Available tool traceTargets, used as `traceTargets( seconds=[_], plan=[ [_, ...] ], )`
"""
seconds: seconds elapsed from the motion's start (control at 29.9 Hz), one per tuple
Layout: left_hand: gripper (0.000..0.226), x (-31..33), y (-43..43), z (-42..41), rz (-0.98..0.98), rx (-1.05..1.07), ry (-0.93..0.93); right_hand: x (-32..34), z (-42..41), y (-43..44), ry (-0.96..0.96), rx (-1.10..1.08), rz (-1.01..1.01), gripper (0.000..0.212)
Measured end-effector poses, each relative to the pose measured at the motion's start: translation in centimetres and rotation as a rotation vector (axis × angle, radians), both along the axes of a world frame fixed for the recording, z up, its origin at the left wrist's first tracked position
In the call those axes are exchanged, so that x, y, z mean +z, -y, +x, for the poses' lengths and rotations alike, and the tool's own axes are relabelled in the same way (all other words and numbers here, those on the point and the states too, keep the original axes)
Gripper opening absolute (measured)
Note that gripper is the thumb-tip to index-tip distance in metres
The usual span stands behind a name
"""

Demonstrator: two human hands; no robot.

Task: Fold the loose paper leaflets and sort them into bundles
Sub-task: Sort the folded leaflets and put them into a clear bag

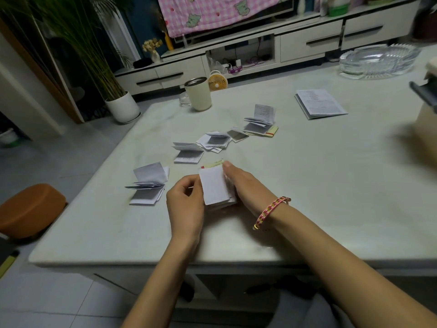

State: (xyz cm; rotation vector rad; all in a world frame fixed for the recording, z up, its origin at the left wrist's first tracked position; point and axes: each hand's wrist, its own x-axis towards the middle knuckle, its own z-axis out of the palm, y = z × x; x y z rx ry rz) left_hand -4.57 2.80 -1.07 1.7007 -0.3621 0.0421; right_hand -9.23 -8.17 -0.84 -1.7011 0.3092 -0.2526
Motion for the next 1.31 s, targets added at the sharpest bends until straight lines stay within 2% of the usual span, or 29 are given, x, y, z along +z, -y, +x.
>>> traceTargets(
  seconds=[0.1, 0.17, 0.23, 0.3, 0.37, 0.5, 0.67, 0.7, 0.77, 0.84, 0.87, 0.97, 1.04, 1.1, 1.14, 1.21, 1.24, 1.31],
  plan=[
    [0.018, -0.2, 0.2, 0.0, -0.006, 0.002, 0.051, -0.3, -0.3, -0.3, 0.025, 0.031, -0.017, 0.033],
    [0.007, -0.1, 0.4, -0.4, -0.090, 0.020, 0.030, -0.6, -0.3, -0.3, 0.030, 0.018, 0.015, 0.028],
    [0.014, -0.4, 0.5, -0.2, -0.179, 0.016, -0.092, -0.5, -0.3, -0.3, 0.032, -0.001, 0.033, 0.017],
    [0.032, -0.7, 0.9, -0.1, -0.208, -0.059, -0.196, -0.4, -0.3, -0.5, 0.035, -0.003, -0.006, 0.015],
    [0.047, -0.8, 1.2, -0.5, -0.135, -0.145, -0.199, -0.4, -0.2, -0.8, 0.024, 0.011, -0.106, 0.016],
    [0.025, -1.0, 2.0, -1.9, -0.023, -0.111, -0.097, -0.4, -0.6, -1.6, -0.044, 0.027, -0.253, 0.023],
    [0.024, -0.9, 0.6, -0.6, 0.043, -0.208, -0.008, -0.7, -0.5, -1.1, 0.019, -0.074, -0.239, 0.015],
    [0.020, -0.8, -0.2, 0.2, 0.094, -0.185, 0.079, -0.8, -0.5, -0.9, 0.028, -0.097, -0.229, 0.010],
    [0.018, -0.3, -2.7, 2.3, 0.260, -0.032, 0.371, -1.0, -0.2, -0.7, 0.021, -0.123, -0.206, 0.012],
    [0.042, 0.1, -5.4, 4.9, 0.464, 0.098, 0.633, -1.1, 0.0, -0.4, -0.006, -0.132, -0.195, 0.021],
    [0.051, 0.2, -6.7, 6.1, 0.579, 0.125, 0.700, -1.1, 0.0, -0.5, -0.016, -0.135, -0.191, 0.022],
    [0.050, 0.2, -9.1, 8.4, 0.870, 0.135, 0.686, -1.1, 0.0, -0.6, -0.038, -0.119, -0.216, 0.020],
    [0.035, -0.3, -9.7, 9.3, 0.997, 0.117, 0.699, -1.1, 0.0, -0.8, -0.045, -0.109, -0.218, 0.018],
    [0.015, -0.5, -10.0, 9.9, 1.049, 0.097, 0.791, -1.0, -0.1, -0.8, -0.048, -0.103, -0.185, 0.013],
    [0.009, -0.4, -10.0, 10.0, 1.052, 0.092, 0.825, -0.8, -0.2, -0.8, -0.049, -0.105, -0.158, 0.011],
    [0.006, 0.1, -9.8, 9.6, 0.983, 0.095, 0.767, -0.6, -0.2, -0.8, -0.044, -0.110, -0.102, 0.016],
    [0.004, 0.7, -9.6, 8.8, 0.889, 0.103, 0.690, -0.6, -0.2, -0.9, -0.040, -0.109, -0.080, 0.017],
    [0.008, 2.2, -8.6, 6.7, 0.572, 0.099, 0.456, -0.5, -0.3, -0.8, -0.032, -0.122, -0.061, 0.018]
  ],
)
